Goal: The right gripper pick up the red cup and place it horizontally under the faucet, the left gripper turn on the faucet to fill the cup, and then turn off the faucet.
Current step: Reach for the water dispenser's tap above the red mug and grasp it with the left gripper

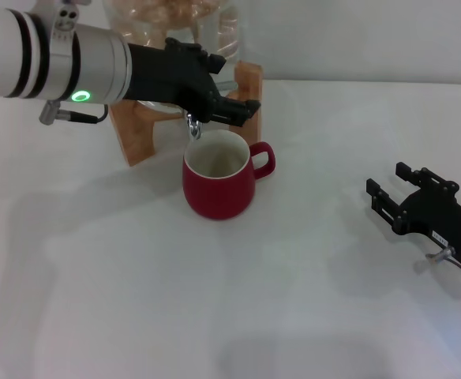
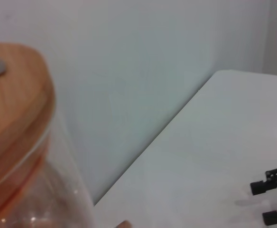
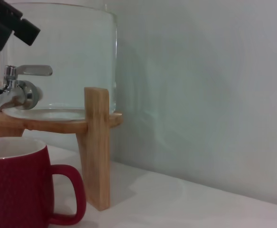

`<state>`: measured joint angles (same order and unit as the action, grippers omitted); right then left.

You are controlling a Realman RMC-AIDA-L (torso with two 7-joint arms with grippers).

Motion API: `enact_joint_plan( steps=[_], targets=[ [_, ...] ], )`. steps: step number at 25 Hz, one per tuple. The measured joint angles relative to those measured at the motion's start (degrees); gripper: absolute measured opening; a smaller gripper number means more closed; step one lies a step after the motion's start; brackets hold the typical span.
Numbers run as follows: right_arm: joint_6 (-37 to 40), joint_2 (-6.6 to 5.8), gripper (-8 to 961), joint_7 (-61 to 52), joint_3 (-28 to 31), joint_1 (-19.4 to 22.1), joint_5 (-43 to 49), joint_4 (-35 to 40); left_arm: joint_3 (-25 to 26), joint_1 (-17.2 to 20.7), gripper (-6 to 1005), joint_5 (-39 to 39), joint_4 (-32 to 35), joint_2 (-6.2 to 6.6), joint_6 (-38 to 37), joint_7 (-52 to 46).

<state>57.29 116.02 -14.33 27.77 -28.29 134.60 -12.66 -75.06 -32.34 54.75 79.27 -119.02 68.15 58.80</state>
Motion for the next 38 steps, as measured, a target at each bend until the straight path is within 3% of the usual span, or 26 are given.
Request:
enact_joint_plan(
  steps=[38],
  targets=[
    [0.2,0.0,541,0.0,0.2,0.5,0.0,-0.5,-0.3,-6.0,875,-0.3,-9.6,-0.13,-4.4,4.7]
  ],
)
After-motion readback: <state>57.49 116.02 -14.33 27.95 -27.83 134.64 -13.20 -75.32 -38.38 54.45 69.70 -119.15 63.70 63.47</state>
